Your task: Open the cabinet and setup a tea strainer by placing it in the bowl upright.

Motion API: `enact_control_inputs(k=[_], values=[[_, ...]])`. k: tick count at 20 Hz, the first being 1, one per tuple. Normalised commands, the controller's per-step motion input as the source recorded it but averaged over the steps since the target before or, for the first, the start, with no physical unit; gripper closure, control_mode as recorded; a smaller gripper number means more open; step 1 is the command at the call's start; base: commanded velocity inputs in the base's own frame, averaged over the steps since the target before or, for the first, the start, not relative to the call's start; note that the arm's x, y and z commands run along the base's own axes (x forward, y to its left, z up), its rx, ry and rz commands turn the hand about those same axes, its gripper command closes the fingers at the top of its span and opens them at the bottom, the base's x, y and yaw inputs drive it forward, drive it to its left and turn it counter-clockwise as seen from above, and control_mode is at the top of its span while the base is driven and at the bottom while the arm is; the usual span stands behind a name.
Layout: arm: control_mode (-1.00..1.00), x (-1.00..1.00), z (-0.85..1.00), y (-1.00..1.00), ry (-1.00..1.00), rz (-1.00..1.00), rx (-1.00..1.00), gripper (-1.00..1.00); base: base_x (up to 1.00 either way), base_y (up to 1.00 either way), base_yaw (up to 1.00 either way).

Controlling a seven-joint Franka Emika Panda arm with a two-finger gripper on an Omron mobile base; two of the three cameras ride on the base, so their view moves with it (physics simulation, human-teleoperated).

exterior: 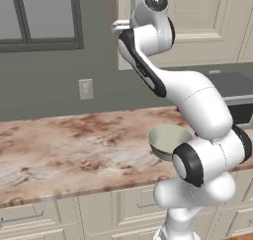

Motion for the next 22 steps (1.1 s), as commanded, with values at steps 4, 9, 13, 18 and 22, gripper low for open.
enact_control_inputs(k=[4,9,13,18,22], values=[[-1.00,0.01,-0.01,-0.29,-0.02,0.02,0.00,1.00,0.00,0.00,0.00],[-1.00,-0.21,0.01,-0.07,-0.01,0.00,0.00,1.00,0.00,0.00,0.00],[-1.00,-0.55,0.13,-0.28,0.00,0.00,0.00,1.00,0.00,0.00,0.00],[-1.00,-0.75,0.17,-0.49,0.00,0.00,0.02,1.00,0.00,0.00,0.00],[-1.00,-0.94,0.01,-0.71,-0.03,0.06,0.15,1.00,0.00,0.00,0.00]])
